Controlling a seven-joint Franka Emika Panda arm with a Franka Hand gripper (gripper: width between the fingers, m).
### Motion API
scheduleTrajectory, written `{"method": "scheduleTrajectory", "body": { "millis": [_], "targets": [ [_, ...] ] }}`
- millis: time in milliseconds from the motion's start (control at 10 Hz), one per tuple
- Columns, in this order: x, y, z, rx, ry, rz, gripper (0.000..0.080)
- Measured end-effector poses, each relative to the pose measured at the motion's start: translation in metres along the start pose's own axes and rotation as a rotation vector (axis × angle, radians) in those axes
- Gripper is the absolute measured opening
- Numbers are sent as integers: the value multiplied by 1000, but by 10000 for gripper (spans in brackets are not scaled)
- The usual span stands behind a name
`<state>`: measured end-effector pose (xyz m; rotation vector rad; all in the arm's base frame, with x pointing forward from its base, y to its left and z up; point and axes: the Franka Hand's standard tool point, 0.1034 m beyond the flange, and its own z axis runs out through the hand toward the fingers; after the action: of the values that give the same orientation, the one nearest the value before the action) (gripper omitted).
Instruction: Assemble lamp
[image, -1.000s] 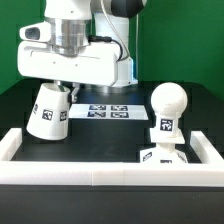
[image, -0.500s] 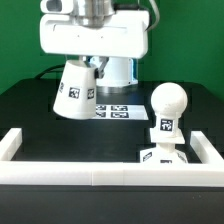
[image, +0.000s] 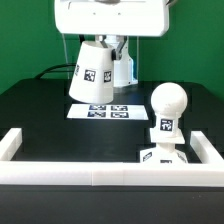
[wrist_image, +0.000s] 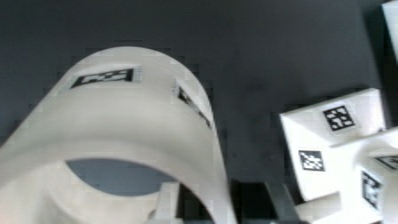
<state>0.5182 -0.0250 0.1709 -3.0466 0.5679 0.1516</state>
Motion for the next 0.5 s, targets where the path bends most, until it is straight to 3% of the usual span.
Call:
{"method": "scheduleTrajectory", "body": {
  "millis": [200, 500],
  "targets": [
    [-1, -3, 0, 1, -1, -3, 45],
    [3, -48, -23, 26, 19, -7, 45]
  ]
}}
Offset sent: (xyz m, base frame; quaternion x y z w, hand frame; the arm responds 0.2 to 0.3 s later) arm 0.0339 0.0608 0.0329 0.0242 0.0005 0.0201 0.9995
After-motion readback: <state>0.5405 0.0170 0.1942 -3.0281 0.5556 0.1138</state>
